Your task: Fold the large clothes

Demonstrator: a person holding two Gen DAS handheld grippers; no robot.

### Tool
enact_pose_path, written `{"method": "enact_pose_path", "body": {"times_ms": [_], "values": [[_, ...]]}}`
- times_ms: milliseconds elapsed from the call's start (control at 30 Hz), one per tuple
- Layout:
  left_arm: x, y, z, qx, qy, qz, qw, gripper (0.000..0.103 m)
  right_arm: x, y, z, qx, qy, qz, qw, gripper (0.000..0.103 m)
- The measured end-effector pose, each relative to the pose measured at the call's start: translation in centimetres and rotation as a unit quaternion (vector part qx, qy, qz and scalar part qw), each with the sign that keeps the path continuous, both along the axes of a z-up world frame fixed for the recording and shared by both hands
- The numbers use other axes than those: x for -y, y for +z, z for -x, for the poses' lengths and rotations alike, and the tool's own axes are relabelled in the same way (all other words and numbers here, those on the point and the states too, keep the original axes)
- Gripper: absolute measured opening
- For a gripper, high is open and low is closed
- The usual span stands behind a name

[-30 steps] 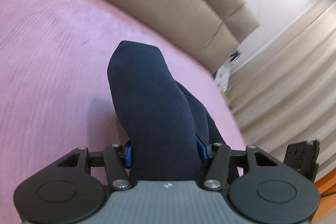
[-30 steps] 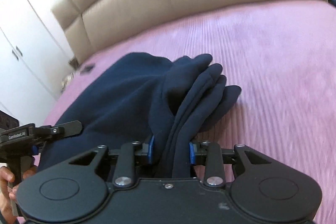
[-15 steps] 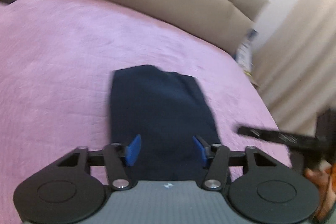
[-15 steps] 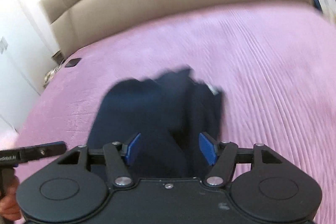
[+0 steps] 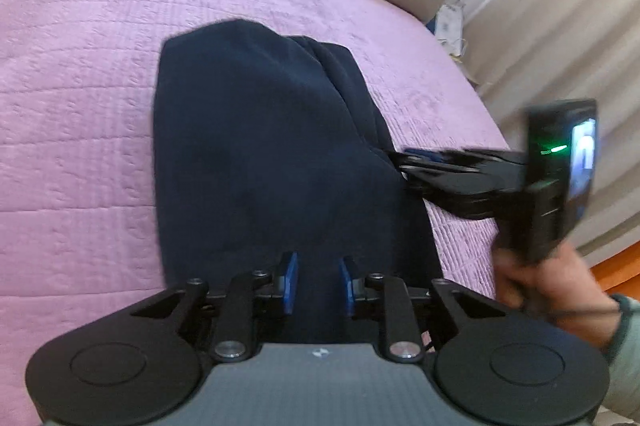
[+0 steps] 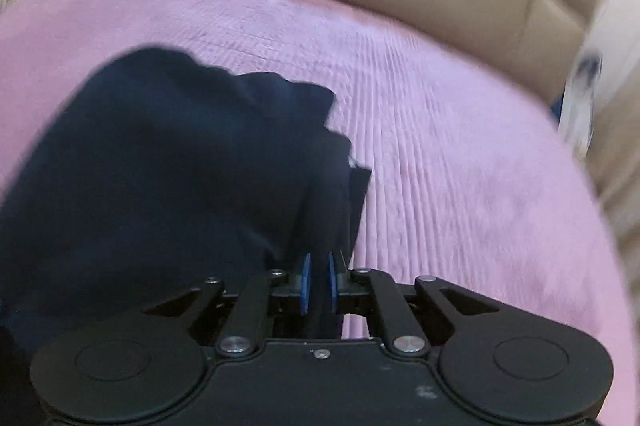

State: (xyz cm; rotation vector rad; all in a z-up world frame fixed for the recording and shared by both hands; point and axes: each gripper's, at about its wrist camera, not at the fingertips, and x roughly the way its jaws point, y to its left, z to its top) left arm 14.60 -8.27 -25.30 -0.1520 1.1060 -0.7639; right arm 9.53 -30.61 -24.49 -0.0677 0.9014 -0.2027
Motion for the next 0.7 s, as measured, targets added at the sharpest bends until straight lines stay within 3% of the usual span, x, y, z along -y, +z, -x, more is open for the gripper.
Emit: {"method": "enact_pose_path", "body": {"times_ms": [33, 67, 100, 167, 233, 300, 433, 533, 600, 700], "values": [[-0.2, 0.9, 0.0, 0.009, 0.004, -0.004, 0.9999, 0.025, 0.3, 1.3, 0.7, 0.006, -0.003, -0.012, 1.000, 0.009], [-0.4, 1.9, 0.2, 0.024, 0.007, -0.005, 0.9997, 0.025, 0.0, 2.6, 1.2, 0.015, -0.004, -0.011, 1.000, 0.022], [-0.8, 3.1, 0.7, 0.041, 0.009, -0.007, 0.9991, 0.026, -0.2, 3.9, 1.9, 0.025, -0.006, -0.005, 1.000, 0.046], [-1.2, 5.5, 1.7, 0.079, 0.019, -0.018, 0.9965, 0.030, -1.0, 6.7, 3.9, 0.048, -0.010, -0.015, 0.999, 0.061], [-1.1, 8.1, 3.4, 0.122, 0.031, -0.040, 0.9912, 0.031, -1.9, 9.2, 5.9, 0.069, -0.005, -0.049, 0.996, 0.061], [-1.0, 11.0, 5.5, 0.160, 0.041, -0.049, 0.9851, 0.032, -2.8, 11.7, 8.1, 0.083, -0.008, -0.070, 0.994, 0.070], [-1.0, 16.0, 9.4, 0.186, 0.072, -0.038, 0.9792, 0.039, -4.6, 16.1, 12.3, 0.102, -0.025, -0.097, 0.990, 0.080], [-0.7, 19.2, 12.2, 0.202, 0.086, -0.045, 0.9745, 0.054, -5.6, 18.5, 14.5, 0.087, -0.040, -0.091, 0.991, 0.082], [0.0, 20.8, 13.9, 0.214, 0.094, -0.071, 0.9697, 0.076, -6.1, 19.0, 14.7, 0.066, -0.059, -0.072, 0.993, 0.083], [0.7, 22.2, 15.8, 0.212, 0.110, -0.105, 0.9652, 0.083, -6.3, 18.7, 15.2, 0.028, -0.070, -0.046, 0.996, 0.083]]}}
